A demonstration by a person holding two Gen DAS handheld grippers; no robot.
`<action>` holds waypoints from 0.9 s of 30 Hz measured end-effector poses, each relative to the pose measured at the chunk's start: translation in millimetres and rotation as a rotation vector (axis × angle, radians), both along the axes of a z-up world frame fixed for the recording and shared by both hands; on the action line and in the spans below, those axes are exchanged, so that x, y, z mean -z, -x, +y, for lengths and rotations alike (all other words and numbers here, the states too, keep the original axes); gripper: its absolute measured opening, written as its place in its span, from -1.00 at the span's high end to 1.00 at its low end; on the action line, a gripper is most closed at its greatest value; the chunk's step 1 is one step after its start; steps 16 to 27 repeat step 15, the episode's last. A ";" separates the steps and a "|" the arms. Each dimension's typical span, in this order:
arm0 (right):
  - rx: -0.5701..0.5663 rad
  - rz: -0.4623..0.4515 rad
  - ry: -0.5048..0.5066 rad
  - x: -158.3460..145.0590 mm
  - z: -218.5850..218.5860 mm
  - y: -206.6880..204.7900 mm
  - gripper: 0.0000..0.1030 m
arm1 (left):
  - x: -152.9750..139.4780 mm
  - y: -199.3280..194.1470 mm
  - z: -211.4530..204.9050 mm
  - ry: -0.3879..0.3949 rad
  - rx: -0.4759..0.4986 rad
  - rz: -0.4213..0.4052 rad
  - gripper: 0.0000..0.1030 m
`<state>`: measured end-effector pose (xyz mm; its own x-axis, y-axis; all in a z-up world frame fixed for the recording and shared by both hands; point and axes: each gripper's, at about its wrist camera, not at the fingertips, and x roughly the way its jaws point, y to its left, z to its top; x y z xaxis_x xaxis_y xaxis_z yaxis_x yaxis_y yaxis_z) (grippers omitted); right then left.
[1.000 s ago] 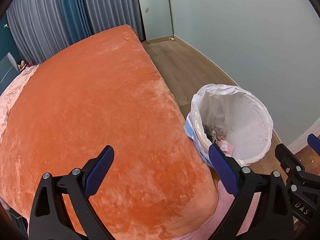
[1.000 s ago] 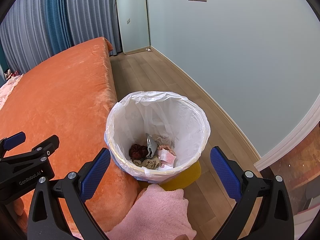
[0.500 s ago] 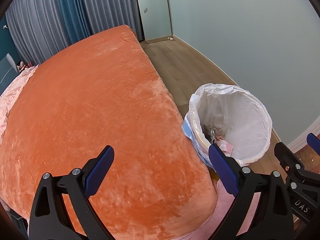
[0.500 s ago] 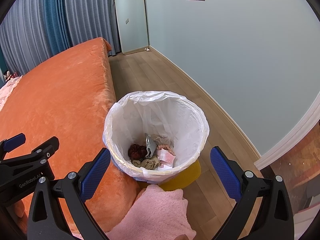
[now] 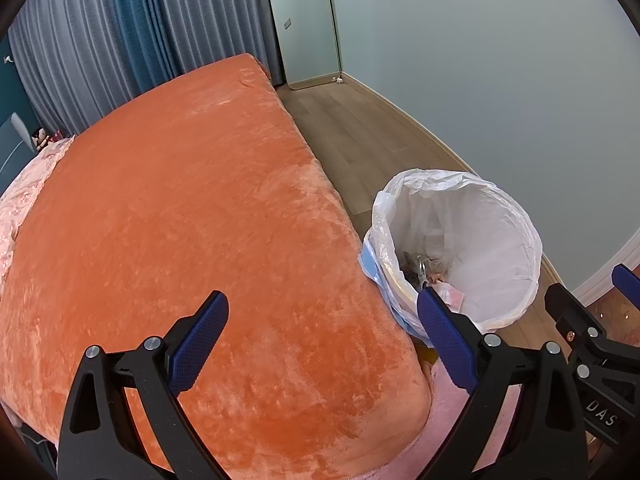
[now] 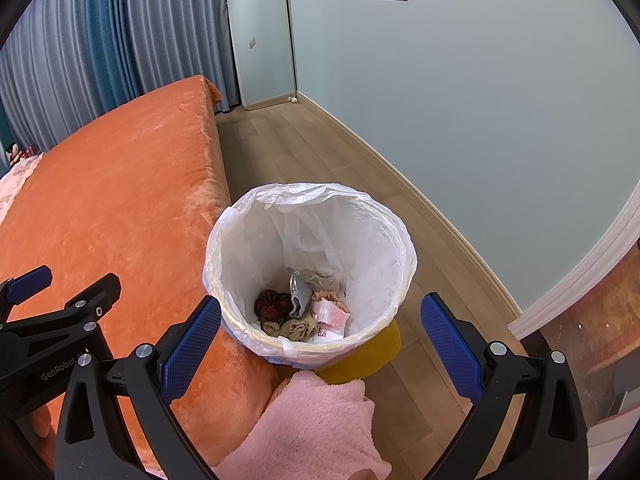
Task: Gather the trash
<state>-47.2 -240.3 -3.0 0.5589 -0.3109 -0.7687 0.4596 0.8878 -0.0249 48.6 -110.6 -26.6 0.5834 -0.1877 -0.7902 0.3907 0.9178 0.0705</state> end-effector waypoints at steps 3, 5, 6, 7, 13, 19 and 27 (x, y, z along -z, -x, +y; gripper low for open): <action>0.002 0.001 0.000 -0.5 -2.6 -0.3 -0.87 | 0.2 -0.2 -2.2 -0.001 0.005 0.004 -0.76; 0.005 0.000 0.000 -1.0 -3.7 -0.8 -0.87 | 1.1 -0.6 -4.3 -0.002 0.010 0.006 -0.76; 0.007 0.000 -0.001 -0.5 -4.2 -0.8 -0.87 | 1.7 -0.9 -5.0 -0.001 0.011 0.008 -0.76; 0.008 0.000 -0.001 -0.7 -4.7 -0.8 -0.87 | 2.1 -1.2 -5.7 0.000 0.014 0.009 -0.76; 0.012 -0.001 -0.003 0.7 -5.4 0.6 -0.87 | 1.1 0.8 -10.6 0.005 0.051 -0.004 -0.76; 0.013 -0.001 -0.003 1.0 -5.8 0.8 -0.87 | 1.8 0.5 -12.0 0.002 0.057 -0.007 -0.76; 0.013 -0.001 -0.003 1.0 -5.8 0.8 -0.87 | 1.8 0.5 -12.0 0.002 0.057 -0.007 -0.76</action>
